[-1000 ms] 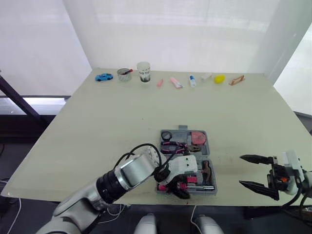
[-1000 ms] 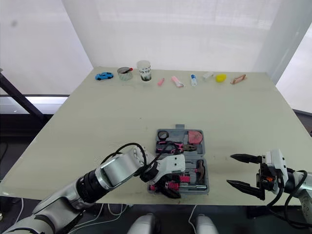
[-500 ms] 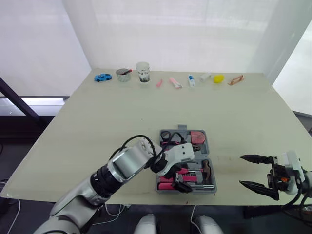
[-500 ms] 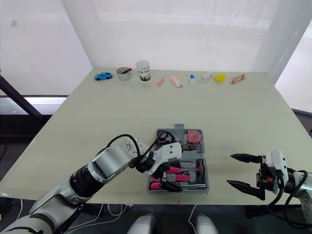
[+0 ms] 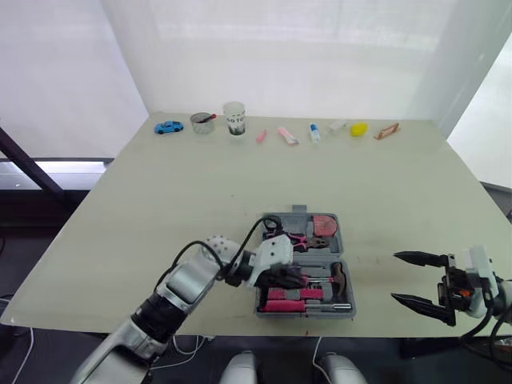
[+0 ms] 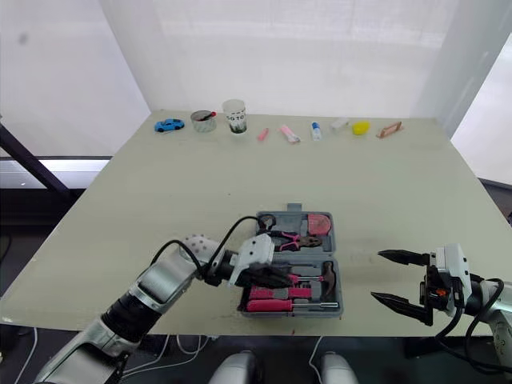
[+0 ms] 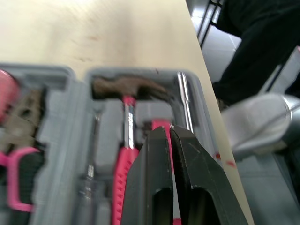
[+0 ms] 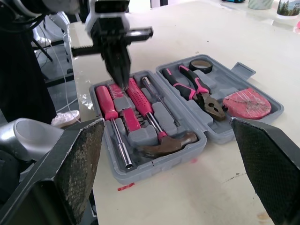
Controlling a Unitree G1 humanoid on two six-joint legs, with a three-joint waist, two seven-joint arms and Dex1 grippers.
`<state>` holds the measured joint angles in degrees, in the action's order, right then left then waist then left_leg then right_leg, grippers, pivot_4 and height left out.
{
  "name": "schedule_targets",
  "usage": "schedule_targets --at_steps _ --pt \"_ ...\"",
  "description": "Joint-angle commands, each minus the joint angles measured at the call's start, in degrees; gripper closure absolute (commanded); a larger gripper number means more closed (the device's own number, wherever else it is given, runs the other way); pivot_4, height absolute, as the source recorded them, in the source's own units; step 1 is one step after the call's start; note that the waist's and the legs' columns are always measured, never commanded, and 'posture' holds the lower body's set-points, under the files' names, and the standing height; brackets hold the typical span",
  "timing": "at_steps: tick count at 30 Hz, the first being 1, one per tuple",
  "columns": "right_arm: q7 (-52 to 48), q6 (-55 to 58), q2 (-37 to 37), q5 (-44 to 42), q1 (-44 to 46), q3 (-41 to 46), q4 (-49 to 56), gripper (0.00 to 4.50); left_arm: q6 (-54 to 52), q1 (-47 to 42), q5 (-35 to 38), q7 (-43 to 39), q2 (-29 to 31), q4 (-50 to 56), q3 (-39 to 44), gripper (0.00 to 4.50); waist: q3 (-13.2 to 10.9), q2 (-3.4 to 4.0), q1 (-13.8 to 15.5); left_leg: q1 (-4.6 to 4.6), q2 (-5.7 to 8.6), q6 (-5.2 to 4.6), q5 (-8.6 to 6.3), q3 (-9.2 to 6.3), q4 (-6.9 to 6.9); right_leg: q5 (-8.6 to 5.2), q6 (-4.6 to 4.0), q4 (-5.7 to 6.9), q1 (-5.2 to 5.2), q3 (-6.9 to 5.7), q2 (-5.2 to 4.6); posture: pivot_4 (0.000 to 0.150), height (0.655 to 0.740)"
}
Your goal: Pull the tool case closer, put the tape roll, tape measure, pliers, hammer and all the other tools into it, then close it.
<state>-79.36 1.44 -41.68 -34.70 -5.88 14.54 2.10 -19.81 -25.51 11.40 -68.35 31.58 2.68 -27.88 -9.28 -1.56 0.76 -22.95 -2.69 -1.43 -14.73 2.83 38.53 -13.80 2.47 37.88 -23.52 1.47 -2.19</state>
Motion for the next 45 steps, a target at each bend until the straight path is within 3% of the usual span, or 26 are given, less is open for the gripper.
schedule_targets --at_steps 1,7,16,23,27,31,40,43,45 --pt "0.22 -0.97 0.02 -0.53 -0.13 1.56 1.07 0.00 2.66 0.78 0.89 -1.79 -1.02 0.66 0.31 4.46 0.00 0.00 0.02 0.01 0.00 0.00 0.00 0.00 0.00 0.00 0.00 0.00 0.00 0.00 0.00 0.150 0.7400" --pt "0.93 -0.64 0.06 -1.11 -0.66 2.09 1.78 0.00 2.75 3.32 -0.26 -2.82 -1.73 -0.39 -0.73 4.46 0.01 0.01 -0.06 0.03 0.00 0.00 0.00 -0.03 0.00 0.00 0.00 0.02 0.01 0.00 0.00 0.150 0.7400" --pt "1.03 -0.73 -0.62 -1.10 -0.98 2.19 2.59 0.00 9.00 5.07 -7.71 -0.14 -3.22 -9.19 -3.61 4.46 0.07 0.09 -0.01 0.04 0.00 0.00 0.00 -0.03 0.00 0.00 0.00 0.02 0.02 0.00 0.00 0.150 0.7400" --pt "0.80 -0.67 -0.77 -1.05 -0.84 2.22 2.24 0.00 7.97 5.83 -4.98 -0.96 -4.84 -10.80 -1.38 4.46 0.32 0.40 0.00 0.12 0.03 0.00 0.00 -0.03 0.02 -0.01 -0.01 0.02 0.11 0.02 0.00 0.150 0.7400" --pt "1.50 -0.52 0.00 -1.45 -0.67 2.35 1.76 0.00 3.54 5.42 3.97 -1.59 -7.22 -5.09 4.53 4.46 0.32 0.41 -0.03 0.11 0.02 0.00 0.00 -0.05 0.02 0.00 0.00 0.04 0.10 0.03 0.00 0.150 0.7400" --pt "5.17 -0.50 2.26 -1.70 -1.11 3.26 1.62 0.00 -3.63 4.76 11.24 3.45 -7.96 2.29 13.15 4.46 0.30 0.39 -0.02 0.05 0.01 0.00 0.00 -0.12 0.02 0.00 0.01 0.04 0.08 -0.01 0.01 0.150 0.7400" --pt "15.74 -1.01 6.41 1.53 -3.93 4.99 0.66 0.00 -6.36 11.20 14.74 11.69 -0.95 5.09 29.42 4.46 0.31 0.42 -0.71 0.11 -0.02 0.00 0.00 -0.14 -0.07 0.00 0.00 0.03 0.07 0.01 0.05 0.150 0.7400" --pt "17.51 -1.58 7.56 1.34 -5.01 6.01 -0.25 0.00 -4.77 15.93 14.59 13.05 1.23 3.42 34.78 3.68 0.30 0.43 -0.91 0.13 -0.04 0.00 0.00 -0.13 -0.07 -0.01 -0.01 0.01 0.07 0.03 0.04 0.150 0.7400" --pt "18.57 -1.61 8.17 1.22 -5.54 6.75 -0.24 0.00 -3.34 18.63 14.52 14.20 2.15 1.46 38.26 2.88 0.30 0.42 -0.98 0.12 -0.04 0.00 0.00 -0.12 -0.09 -0.01 -0.01 0.00 0.06 0.03 0.04 0.150 0.7400"
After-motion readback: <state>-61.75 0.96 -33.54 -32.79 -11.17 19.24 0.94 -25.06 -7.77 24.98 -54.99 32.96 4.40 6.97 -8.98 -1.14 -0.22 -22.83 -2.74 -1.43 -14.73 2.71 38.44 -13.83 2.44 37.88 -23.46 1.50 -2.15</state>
